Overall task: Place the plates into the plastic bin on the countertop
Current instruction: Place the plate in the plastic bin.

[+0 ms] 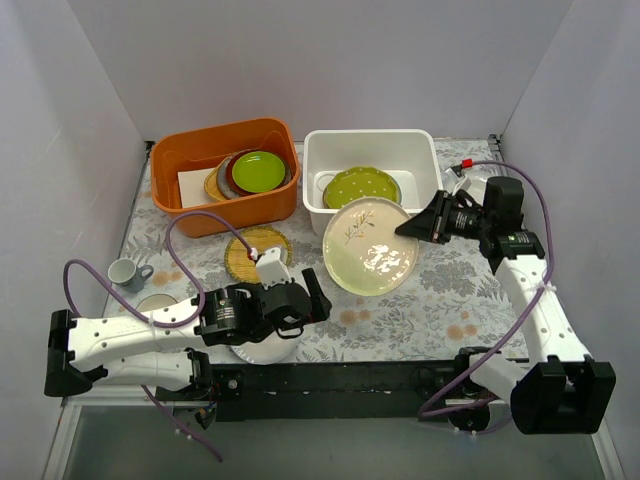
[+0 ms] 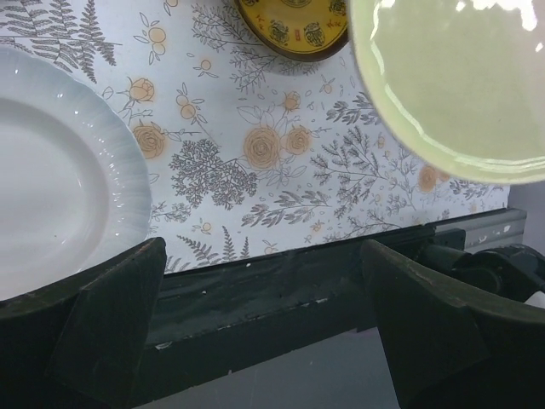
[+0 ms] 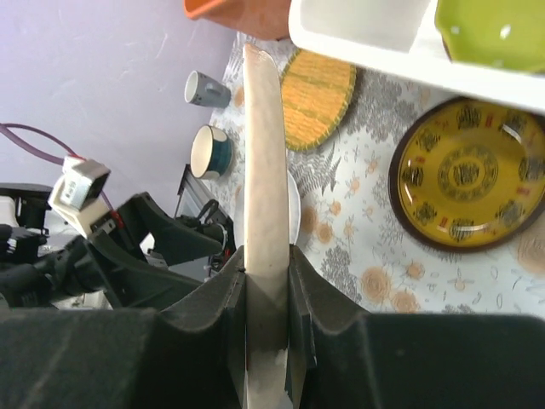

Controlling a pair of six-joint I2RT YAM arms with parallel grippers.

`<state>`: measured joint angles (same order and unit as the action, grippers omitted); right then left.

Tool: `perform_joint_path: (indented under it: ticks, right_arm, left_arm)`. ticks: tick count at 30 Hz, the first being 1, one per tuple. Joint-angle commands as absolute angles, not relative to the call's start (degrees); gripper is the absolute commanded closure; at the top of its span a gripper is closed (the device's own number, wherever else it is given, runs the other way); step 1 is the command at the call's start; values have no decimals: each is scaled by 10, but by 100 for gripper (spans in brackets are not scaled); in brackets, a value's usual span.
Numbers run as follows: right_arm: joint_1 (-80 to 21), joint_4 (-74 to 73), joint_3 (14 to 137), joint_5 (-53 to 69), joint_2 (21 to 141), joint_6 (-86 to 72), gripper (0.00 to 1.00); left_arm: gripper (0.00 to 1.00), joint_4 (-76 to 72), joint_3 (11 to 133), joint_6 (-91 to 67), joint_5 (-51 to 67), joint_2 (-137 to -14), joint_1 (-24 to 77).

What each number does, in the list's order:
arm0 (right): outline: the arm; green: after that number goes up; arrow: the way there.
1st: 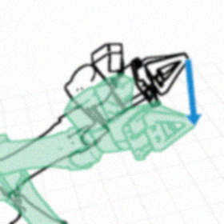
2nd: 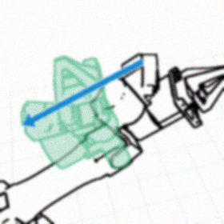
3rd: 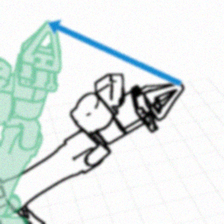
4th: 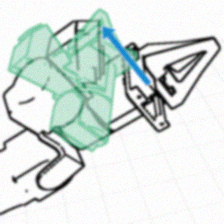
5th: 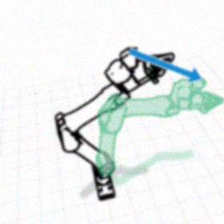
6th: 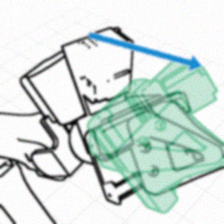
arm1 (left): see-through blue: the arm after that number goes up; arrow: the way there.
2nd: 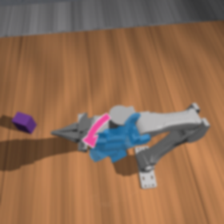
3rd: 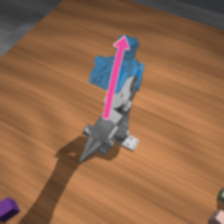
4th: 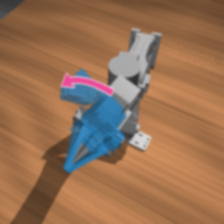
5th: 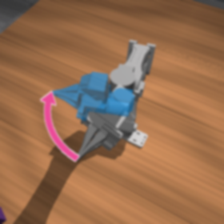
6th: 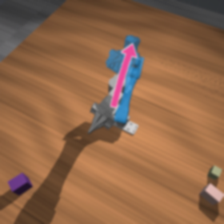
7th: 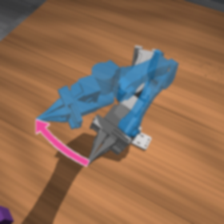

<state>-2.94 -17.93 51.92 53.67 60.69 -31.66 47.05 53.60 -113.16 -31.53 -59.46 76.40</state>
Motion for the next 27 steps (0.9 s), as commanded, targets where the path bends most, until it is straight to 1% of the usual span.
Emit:
perform_joint_path:
  ticks: [1, 3, 7, 10, 14, 18, 22, 27]
  right_arm:
    - [-31, -91, 622, 570, 655, -360, 99]
    - [-31, -89, 645, 568, 674, -362, 99]
    - [-30, -57, 697, 561, 722, -386, 99]
    - [-31, -39, 725, 553, 762, -404, 99]
    - [-28, -40, 789, 531, 814, -399, 99]
    - [-27, -60, 847, 505, 862, -385, 99]
    - [-26, -58, 888, 499, 920, -386, 99]
    - [-26, -40, 913, 486, 961, -395, 99]
  left_arm:
    - [2, 485, 543, -1111, -317, -600, 757]
    - [2, 497, 553, -1104, -315, -623, 757]
    - [2, 541, 591, -1097, -309, -709, 756]
    - [2, 535, 605, -1092, -304, -733, 756]
    - [2, 498, 594, -1083, -290, -737, 756]
    - [2, 495, 585, -1086, -287, -740, 756]
    - [2, 492, 575, -1088, -280, -740, 756]
    - [2, 494, 564, -1100, -276, -739, 756]
